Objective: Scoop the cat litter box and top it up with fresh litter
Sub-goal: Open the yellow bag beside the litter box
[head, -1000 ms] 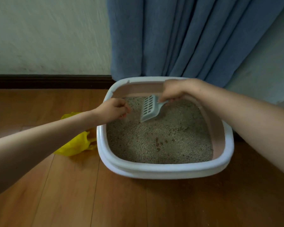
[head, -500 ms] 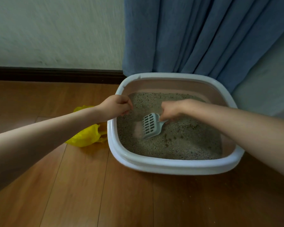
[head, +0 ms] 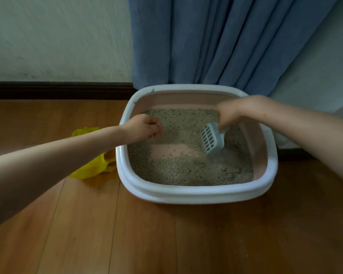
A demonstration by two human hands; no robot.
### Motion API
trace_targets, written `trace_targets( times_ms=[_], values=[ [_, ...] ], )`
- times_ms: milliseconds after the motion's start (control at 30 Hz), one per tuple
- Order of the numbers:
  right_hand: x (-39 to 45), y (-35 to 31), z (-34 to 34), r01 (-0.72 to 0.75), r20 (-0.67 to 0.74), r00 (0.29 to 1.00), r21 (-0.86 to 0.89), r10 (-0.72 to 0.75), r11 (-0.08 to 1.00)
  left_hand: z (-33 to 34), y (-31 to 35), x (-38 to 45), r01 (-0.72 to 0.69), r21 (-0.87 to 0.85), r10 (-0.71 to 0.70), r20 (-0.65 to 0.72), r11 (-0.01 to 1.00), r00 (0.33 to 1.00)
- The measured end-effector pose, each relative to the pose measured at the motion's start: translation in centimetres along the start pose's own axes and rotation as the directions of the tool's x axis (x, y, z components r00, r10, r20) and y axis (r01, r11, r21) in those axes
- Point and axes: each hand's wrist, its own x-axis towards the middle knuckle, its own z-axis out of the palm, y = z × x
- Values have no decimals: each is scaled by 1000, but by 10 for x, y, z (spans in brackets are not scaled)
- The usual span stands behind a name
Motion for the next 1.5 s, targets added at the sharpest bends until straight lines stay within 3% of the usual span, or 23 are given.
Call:
trace_targets(
  times_ms=[67,233,400,600,733,933,1033,1133,1200,1267,1333,1433,1500],
  values=[
    [0,-13,-5,100,-23,995,108,-98,989,-5,-3,-4,19,9,-19,-24,1000,1000],
    [12,-75,28,319,76,931,302,-357,898,-16,-7,-13,65,-5,-65,-74,998,995],
    [24,-101,52,381,93,898,327,-431,865,-19,-9,-20,74,-2,-74,-86,997,994],
    [27,-42,44,246,154,944,255,-290,935,-13,-7,-18,67,21,-66,-64,998,996],
    [17,11,26,101,71,991,181,-116,978,-3,-9,-9,48,52,-47,-16,997,999],
    [2,54,-15,-73,-83,992,254,97,964,6,-3,8,20,66,-21,17,998,1000],
    [2,57,-17,-136,-89,981,312,171,940,8,2,11,-1,51,-1,20,999,1000],
    [4,52,-14,-132,-17,989,380,150,916,9,3,10,-7,50,7,16,999,1000],
    [5,46,-11,-135,-4,990,268,142,954,8,2,9,-12,43,12,16,999,1000],
    [4,35,-9,-163,-63,985,12,163,987,7,-1,7,-3,41,2,16,999,1000],
    [5,26,-6,-208,-78,978,-217,196,954,6,-4,5,16,47,-16,6,999,1000],
    [8,18,-1,-245,85,949,-409,304,879,4,-7,3,28,39,-27,-6,999,1000],
    [10,16,4,-194,192,930,-468,313,862,2,-9,1,19,43,-19,-5,999,1000]
  ],
)
